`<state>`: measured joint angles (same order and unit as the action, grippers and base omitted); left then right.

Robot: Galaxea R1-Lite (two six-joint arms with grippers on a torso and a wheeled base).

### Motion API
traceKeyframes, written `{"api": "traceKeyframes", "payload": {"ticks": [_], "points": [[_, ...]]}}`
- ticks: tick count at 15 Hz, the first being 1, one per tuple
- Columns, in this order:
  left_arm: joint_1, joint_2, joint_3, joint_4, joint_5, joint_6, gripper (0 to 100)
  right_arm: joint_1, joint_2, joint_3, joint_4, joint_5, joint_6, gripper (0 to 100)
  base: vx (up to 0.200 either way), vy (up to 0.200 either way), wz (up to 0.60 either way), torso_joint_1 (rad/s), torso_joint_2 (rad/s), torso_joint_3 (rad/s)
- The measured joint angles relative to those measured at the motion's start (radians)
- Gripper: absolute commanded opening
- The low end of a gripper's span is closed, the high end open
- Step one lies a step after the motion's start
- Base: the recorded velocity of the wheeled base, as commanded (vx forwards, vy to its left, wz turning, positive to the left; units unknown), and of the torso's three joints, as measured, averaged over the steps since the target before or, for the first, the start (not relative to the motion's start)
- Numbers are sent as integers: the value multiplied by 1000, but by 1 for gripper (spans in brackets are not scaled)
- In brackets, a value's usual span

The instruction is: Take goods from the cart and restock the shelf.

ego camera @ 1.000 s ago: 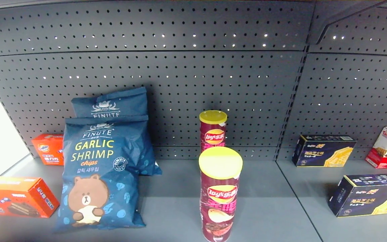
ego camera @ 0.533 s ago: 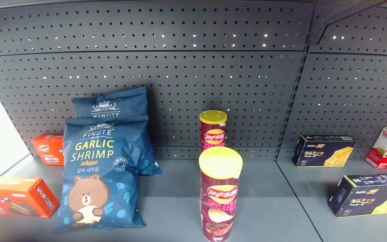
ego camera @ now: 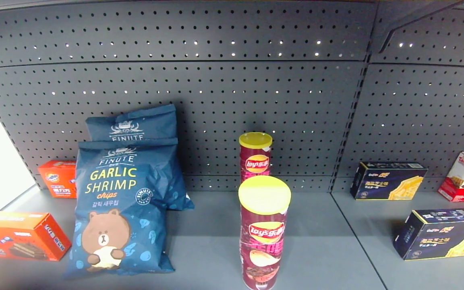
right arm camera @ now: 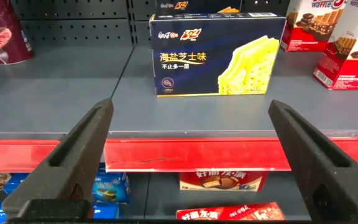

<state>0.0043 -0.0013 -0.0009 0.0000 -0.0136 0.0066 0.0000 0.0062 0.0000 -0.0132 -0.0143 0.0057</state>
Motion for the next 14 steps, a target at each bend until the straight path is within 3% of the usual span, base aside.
{"api": "traceKeyframes", "payload": {"ticks": [14], "points": [[-1,0,0,0,-2,-1,100,0,0,0,0,-1,0,100,0,0,0,0,0,0]]}}
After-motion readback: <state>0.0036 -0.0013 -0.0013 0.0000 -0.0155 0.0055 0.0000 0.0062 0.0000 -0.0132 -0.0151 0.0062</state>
